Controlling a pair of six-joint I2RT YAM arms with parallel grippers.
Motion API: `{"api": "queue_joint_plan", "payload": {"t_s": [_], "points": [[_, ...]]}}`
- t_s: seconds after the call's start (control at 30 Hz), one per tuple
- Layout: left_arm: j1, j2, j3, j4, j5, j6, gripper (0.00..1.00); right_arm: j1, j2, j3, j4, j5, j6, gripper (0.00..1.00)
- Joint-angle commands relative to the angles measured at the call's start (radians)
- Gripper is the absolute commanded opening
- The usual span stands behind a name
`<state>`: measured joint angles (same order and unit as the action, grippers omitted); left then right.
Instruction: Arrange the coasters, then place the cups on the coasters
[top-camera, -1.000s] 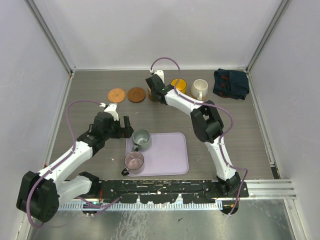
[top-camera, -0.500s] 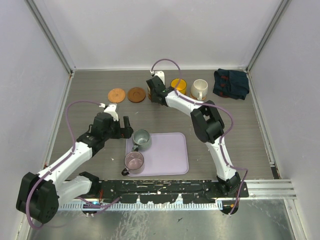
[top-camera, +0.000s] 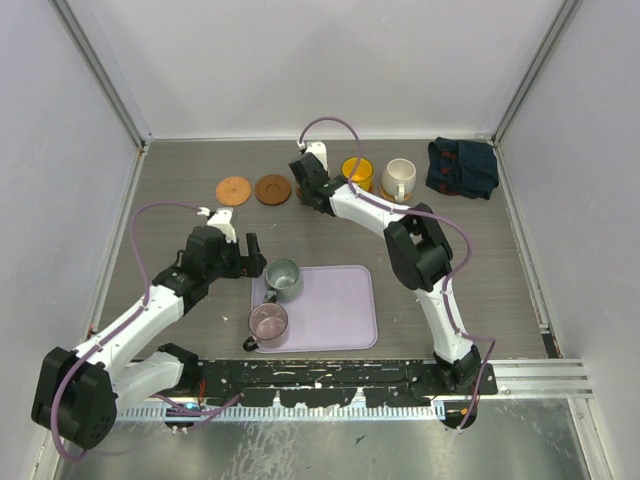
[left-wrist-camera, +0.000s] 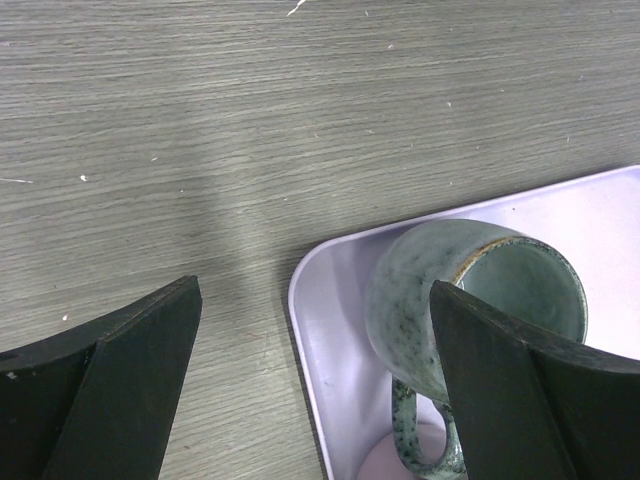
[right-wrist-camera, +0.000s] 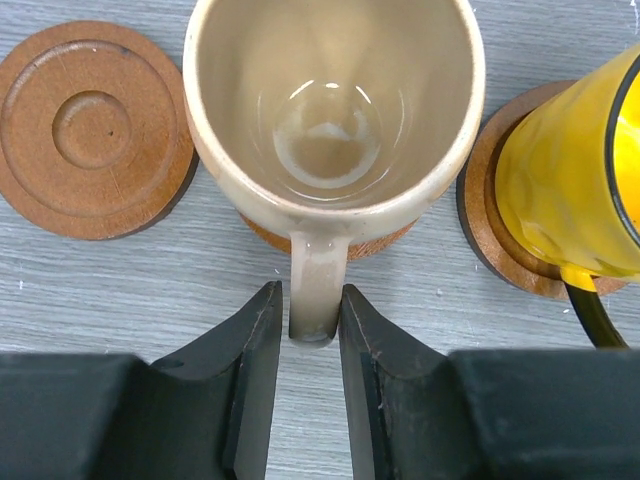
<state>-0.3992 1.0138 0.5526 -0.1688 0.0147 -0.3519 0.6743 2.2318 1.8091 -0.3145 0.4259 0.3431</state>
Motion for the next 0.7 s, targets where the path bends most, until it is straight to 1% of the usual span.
{"api": "queue_joint_plan", "payload": {"t_s": [0.0,0.17,0.43,0.67], "points": [[-0.002,-0.030,0.003,0.034,0.004,-0.007,0.98,0.008,-0.090,-0.010,0.032,0.027,0.011,0.35],[-0.002,-0.027,0.002,0.032,0.004,-0.008,0.98,0.010,-0.095,-0.021,0.032,0.033,0.019,0.33],[-0.001,-0.026,-0.002,0.034,0.002,-0.009,0.98,0.013,-0.123,-0.049,0.033,0.057,0.028,0.34],[-0.001,-0.032,0.000,0.027,0.004,-0.012,0.98,0.020,-0.193,-0.127,0.051,0.070,0.035,0.35]]}}
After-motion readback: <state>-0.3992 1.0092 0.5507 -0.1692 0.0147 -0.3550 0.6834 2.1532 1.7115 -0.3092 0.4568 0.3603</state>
